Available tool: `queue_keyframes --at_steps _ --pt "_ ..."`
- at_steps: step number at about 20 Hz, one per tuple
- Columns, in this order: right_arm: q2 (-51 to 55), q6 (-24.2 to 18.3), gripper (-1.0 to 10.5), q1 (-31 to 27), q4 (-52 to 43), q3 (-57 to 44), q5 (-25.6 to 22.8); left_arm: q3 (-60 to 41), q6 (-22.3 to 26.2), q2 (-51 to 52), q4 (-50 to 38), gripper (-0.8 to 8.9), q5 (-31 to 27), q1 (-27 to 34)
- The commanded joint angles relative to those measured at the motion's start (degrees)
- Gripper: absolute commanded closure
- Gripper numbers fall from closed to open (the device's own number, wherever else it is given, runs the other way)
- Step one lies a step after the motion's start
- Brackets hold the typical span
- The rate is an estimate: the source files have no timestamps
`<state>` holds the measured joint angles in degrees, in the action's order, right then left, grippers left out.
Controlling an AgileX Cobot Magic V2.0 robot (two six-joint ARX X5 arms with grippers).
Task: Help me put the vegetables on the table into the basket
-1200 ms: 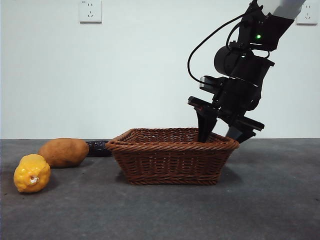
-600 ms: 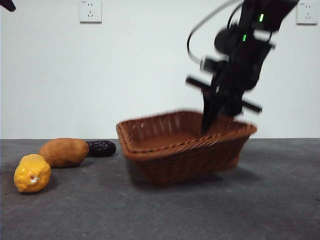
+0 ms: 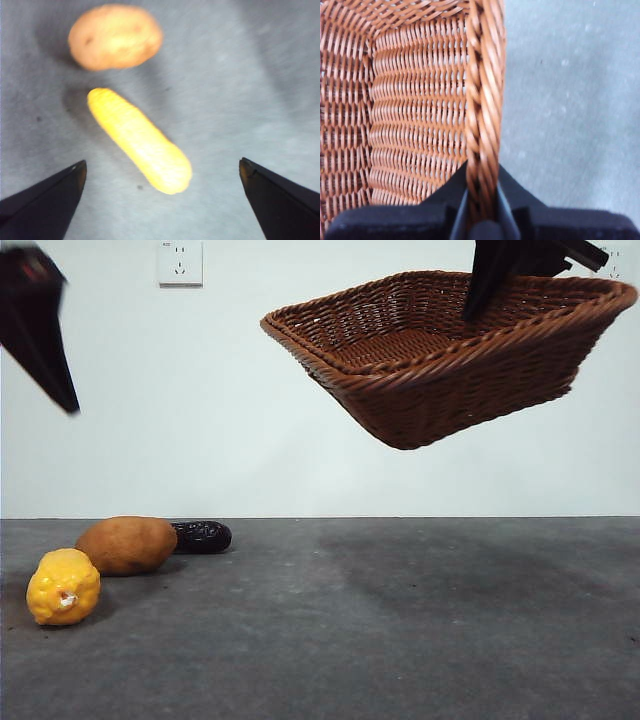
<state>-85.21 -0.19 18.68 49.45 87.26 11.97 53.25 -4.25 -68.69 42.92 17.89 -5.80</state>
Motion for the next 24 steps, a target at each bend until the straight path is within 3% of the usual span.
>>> queue_keyframes --at_steps 1,10,12,20,21,24 --pt "0.66 -1.64 9.6 0.04 0.66 0.02 0.37 0.26 -4.13 -3.26 -1.97 1.88 -3.39 -1.44" --pt "0.74 -3.08 9.6 0.07 1.62 0.02 0.68 0.61 -16.81 -15.82 -8.94 1.88 -5.75 -6.27" --pt "0.74 -3.13 9.6 0.07 1.66 0.02 1.20 1.44 -17.57 -18.23 -8.55 1.87 -8.79 -7.48" --pt "0.74 -3.54 9.6 0.07 1.38 0.02 3.26 2.60 -22.77 -25.51 -6.95 1.89 -11.93 -9.27" --pt "0.74 -3.58 9.6 0.07 1.36 0.02 3.26 2.60 -22.75 -26.10 -6.97 2.03 -11.96 -9.57" --pt "0.74 -3.58 9.6 0.07 1.49 0.02 3.23 2.60 -22.73 -26.36 -8.31 4.56 -11.89 -10.36"
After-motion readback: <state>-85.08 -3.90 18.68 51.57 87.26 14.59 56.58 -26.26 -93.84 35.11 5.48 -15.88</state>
